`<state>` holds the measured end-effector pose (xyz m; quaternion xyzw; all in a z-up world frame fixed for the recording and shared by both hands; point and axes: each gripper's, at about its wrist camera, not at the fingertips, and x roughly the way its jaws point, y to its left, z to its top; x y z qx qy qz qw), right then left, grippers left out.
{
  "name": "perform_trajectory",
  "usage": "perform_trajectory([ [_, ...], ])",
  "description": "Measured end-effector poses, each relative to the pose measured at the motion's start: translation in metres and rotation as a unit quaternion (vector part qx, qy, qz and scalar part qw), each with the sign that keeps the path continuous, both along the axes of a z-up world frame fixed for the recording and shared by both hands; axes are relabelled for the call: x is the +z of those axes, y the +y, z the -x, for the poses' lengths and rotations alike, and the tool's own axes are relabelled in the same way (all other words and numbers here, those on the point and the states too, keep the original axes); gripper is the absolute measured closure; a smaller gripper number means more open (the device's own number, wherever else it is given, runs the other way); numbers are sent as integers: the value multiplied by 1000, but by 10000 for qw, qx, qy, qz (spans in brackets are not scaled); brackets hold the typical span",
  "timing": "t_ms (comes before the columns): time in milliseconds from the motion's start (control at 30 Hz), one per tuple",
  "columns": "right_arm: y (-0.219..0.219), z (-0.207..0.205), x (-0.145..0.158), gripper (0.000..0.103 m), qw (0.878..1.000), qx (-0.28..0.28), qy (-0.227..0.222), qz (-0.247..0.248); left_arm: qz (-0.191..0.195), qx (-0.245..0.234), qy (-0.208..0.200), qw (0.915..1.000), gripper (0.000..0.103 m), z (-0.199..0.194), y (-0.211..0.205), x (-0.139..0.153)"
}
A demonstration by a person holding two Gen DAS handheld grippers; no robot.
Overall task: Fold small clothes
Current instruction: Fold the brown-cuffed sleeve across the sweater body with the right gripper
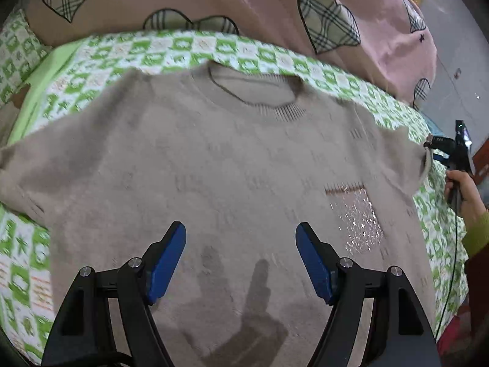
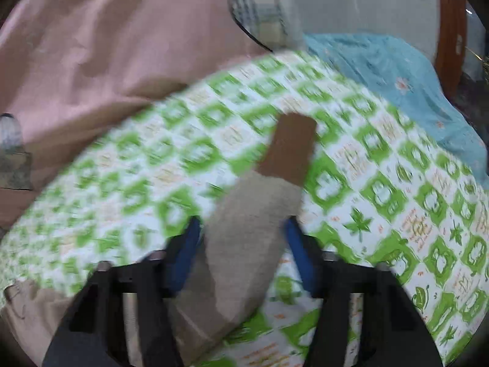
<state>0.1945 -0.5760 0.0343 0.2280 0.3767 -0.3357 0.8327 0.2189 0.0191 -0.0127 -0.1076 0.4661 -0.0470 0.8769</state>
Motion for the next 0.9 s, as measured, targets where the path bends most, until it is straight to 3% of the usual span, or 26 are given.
perform_trajectory([
  [100,-5,15,-5,93,9996,48,-219,-162,67,-49,32,10000,28,5,0,-6],
  [233,12,43,14,93,9924,386,-1131,-307,83,-73,-20,9999,28,18,4,-5],
  [367,63,45,31,93,9768,1253,-1643,-560,250,18,-12,9997,28,35,12,-5],
  [467,121,36,38,93,9567,2081,-1866,-810,308,70,-88,9995,27,48,20,-3],
  [667,259,18,35,93,9047,3515,-2026,-1299,509,258,-131,9983,26,67,44,-3],
  [900,397,-9,2,93,8525,4754,-1535,-1539,750,543,-185,9955,25,84,78,-2],
])
